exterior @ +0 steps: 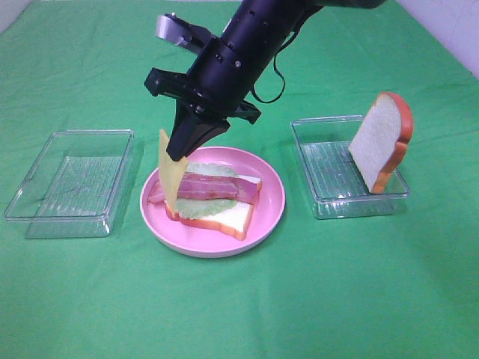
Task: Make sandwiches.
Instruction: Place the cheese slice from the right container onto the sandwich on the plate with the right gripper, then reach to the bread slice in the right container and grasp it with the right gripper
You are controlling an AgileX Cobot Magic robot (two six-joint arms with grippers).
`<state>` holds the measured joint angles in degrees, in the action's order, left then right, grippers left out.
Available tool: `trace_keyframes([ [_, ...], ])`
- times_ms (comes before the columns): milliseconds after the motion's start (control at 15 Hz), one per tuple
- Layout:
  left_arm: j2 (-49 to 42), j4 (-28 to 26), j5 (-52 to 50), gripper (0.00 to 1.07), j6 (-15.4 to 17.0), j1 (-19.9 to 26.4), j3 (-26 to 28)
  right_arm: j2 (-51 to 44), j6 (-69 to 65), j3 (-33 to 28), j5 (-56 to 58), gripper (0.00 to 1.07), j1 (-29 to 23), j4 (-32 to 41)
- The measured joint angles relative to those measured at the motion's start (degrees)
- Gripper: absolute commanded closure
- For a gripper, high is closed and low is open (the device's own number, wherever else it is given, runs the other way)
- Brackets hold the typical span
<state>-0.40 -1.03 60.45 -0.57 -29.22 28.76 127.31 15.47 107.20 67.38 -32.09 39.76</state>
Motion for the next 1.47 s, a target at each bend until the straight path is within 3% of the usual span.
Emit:
trace_keyframes([
  [267, 0.00, 0.00, 0.00, 0.40, 0.00, 0.00, 0.00, 4.07, -0.52, 0.00, -2.41, 1.07, 0.00, -2.92],
  [467, 0.00, 0.00, 0.00, 0.40, 0.00, 0.00, 0.00, 5.10, -8.42, 0.00, -5.61, 1.07, 0.00, -13.18],
  [533, 0.00, 0.00, 0.00, 0.40, 0.00, 0.00, 0.00, 5.10, -13.24, 0.00, -6.25, 1.07, 0.00, -20.45],
  [667, 0.00, 0.00, 0.00, 0.40, 0.00, 0.00, 0.00, 5.10, -15.47, 0.00, -6.36, 1.07, 0.00, -23.78],
  [867, 0.00, 0.00, 0.00, 0.40, 0.00, 0.00, 0.00, 5.10, -18.05, 0.00, -6.99, 0.81, 0.00, -26.53],
  [1000, 0.00, 0.00, 0.00, 0.40, 0.00, 0.00, 0.00, 5.10, -19.19, 0.00, -7.22, 0.37, 0.00, -27.90],
  [1200, 0.00, 0.00, 0.00, 0.40, 0.00, 0.00, 0.00, 4.64, -20.17, 0.00, -5.67, 0.32, 0.00, -31.57],
  [1467, 0.00, 0.00, 0.00, 0.40, 0.00, 0.00, 0.00, -2.18, -22.80, 0.00, -3.27, 0.32, 0.29, -42.57],
])
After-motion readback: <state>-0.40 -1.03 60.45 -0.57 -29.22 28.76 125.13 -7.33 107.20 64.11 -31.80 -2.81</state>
